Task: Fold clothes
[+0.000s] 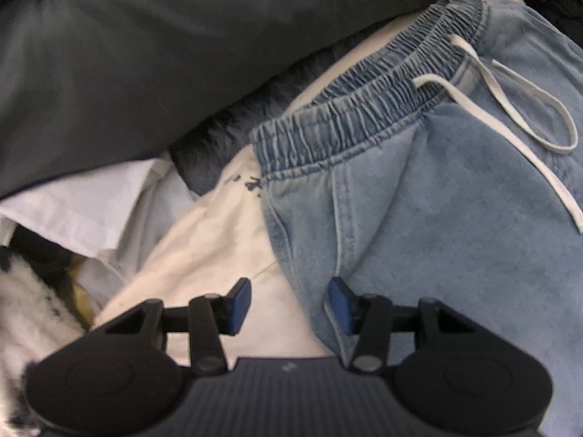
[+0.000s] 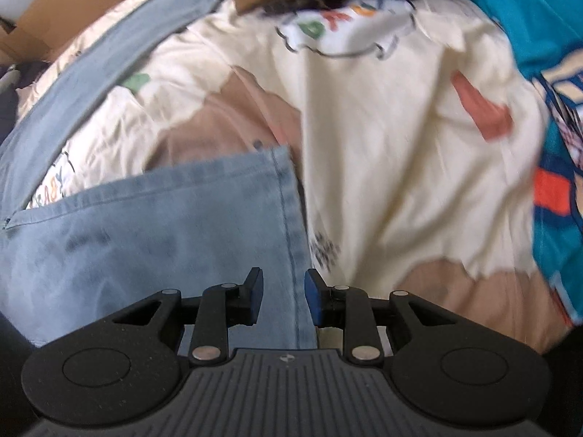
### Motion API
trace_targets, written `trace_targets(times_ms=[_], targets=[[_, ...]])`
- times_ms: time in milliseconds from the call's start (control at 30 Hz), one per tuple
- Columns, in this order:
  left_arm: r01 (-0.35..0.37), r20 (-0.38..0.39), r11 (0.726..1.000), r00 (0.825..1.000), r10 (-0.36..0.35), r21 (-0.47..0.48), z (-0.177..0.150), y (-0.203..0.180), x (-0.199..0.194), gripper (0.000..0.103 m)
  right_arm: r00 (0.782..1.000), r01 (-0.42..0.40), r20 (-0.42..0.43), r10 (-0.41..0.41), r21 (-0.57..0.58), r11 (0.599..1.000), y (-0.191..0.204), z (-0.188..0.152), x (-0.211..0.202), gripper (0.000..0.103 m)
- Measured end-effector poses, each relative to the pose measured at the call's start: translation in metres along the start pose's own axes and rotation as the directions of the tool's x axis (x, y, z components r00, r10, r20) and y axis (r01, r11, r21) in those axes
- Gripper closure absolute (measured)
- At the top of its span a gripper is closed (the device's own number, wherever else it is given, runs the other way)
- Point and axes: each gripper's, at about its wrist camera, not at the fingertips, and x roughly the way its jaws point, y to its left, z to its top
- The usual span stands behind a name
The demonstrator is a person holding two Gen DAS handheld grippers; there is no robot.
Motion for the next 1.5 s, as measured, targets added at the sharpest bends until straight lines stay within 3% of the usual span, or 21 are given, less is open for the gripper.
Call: trace_targets(times_ms=[233,400,733,1067,1333,1500], targets=[[-0.009,0.008,1.000,1.000,0.009,0.024,0.006,-0.008,-0.027,0.049,0.998,-0.036,0.050,0.038,-0.043,0.998,0.005,0.017,0.005,0.071],[0.049,0.053,0.996,0.997,-0.053,0.079,0.002,-0.030,-0.065,0.041,0.995,-0.068,0.064,0.073,-0.071,0.995,0.009,0.025,0.009,0.071],[0.133,0.112,0.982,0.983,-0.149,0.136,-0.010,-0.058,-0.126,0.040,0.982,-0.134,0.121,0.147,-0.108,0.985,0.013,0.054,-0.003,0.071],[0.258,0.206,0.949,0.933,-0.294,0.184,0.010,-0.080,-0.150,0.040,0.964,-0.119,0.212,0.161,-0.198,0.973,0.052,0.097,-0.012,0.071],[0.299,0.277,0.925,0.892,-0.359,0.235,0.051,-0.112,-0.132,0.040,0.958,-0.095,0.243,0.155,-0.242,0.966,0.096,0.138,0.009,0.071],[0.309,0.284,0.916,0.881,-0.377,0.258,0.077,-0.141,-0.110,0.041,0.959,-0.089,0.235,0.159,-0.283,0.955,0.124,0.163,0.031,0.071]])
